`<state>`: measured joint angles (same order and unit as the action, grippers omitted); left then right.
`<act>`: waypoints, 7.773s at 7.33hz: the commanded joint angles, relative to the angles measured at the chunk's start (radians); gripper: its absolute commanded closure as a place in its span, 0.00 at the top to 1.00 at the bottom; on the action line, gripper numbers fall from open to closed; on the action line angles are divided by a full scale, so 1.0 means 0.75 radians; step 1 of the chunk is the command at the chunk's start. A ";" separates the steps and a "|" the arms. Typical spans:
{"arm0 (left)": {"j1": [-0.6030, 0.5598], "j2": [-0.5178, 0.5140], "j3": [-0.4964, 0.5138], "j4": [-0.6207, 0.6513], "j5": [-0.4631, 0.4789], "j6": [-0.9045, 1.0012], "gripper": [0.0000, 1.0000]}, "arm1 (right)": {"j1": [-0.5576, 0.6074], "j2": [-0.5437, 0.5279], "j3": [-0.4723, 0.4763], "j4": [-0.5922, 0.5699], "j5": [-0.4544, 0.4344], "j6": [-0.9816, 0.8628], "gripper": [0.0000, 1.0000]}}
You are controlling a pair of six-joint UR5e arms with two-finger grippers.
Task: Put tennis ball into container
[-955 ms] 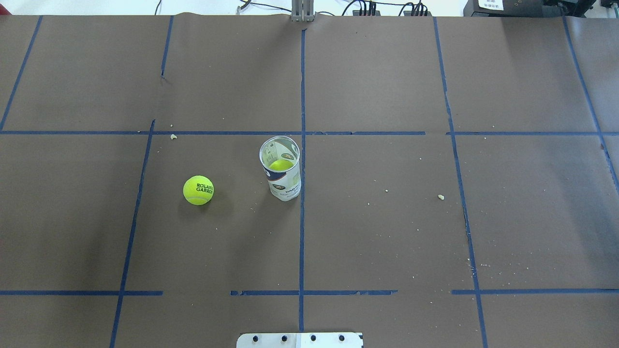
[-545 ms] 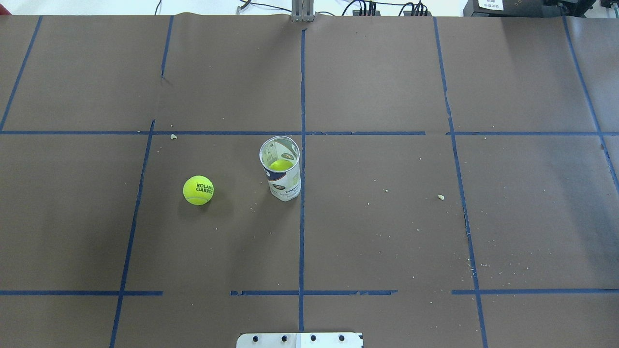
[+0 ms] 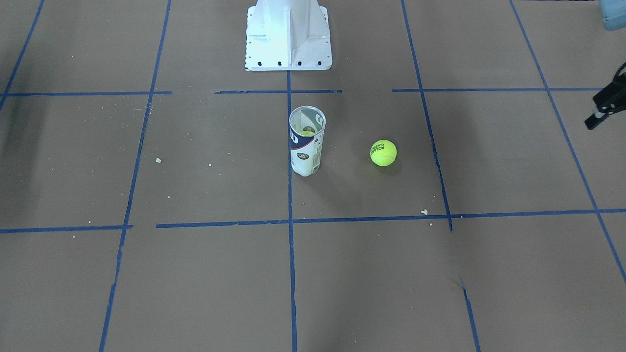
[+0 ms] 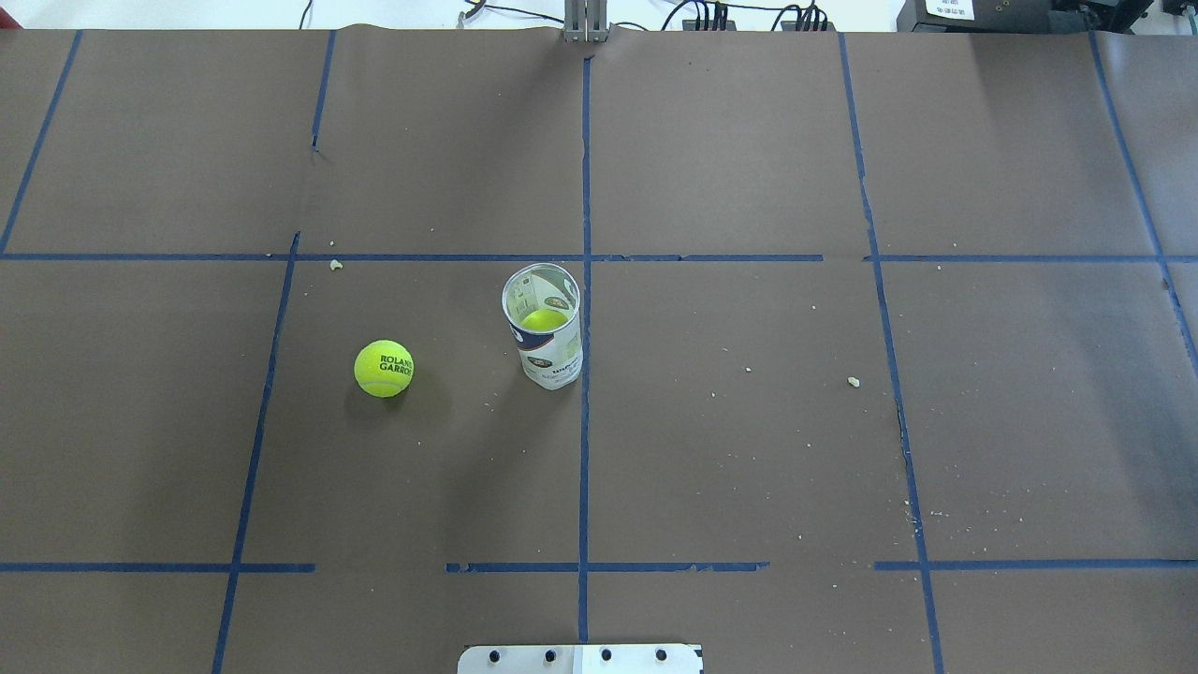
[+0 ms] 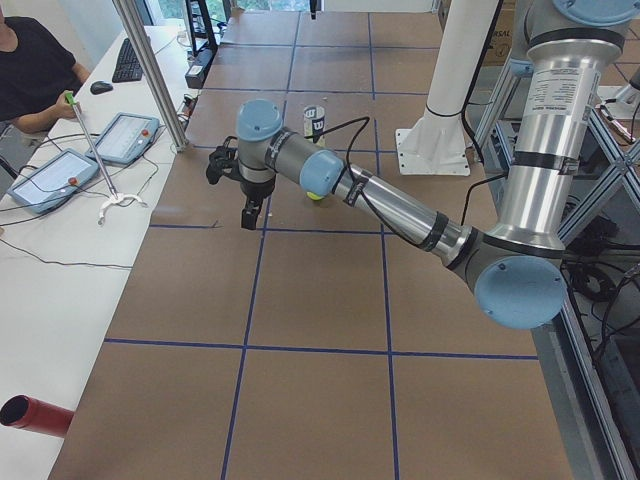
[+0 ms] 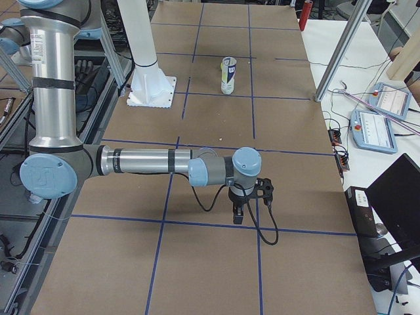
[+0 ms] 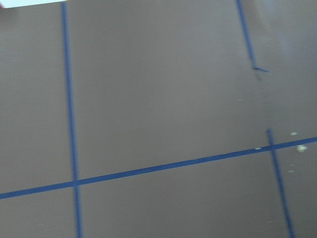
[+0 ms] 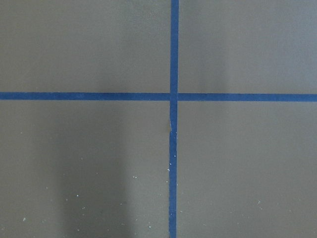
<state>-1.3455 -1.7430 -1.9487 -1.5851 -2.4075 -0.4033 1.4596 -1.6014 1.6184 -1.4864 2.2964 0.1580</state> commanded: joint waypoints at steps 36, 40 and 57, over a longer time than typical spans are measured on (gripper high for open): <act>0.902 -1.020 0.125 0.639 0.410 -1.153 0.00 | 0.001 0.000 0.000 0.000 0.000 0.000 1.00; 0.908 -1.002 0.213 0.531 0.420 -1.144 0.00 | 0.001 0.000 0.000 0.000 0.000 0.000 1.00; 0.136 -0.219 0.063 0.249 0.310 0.317 1.00 | 0.001 0.000 0.000 0.000 0.000 0.000 1.00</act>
<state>-1.1312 -1.9974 -1.9610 -1.3519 -2.1509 -0.3654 1.4603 -1.6015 1.6183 -1.4865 2.2964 0.1580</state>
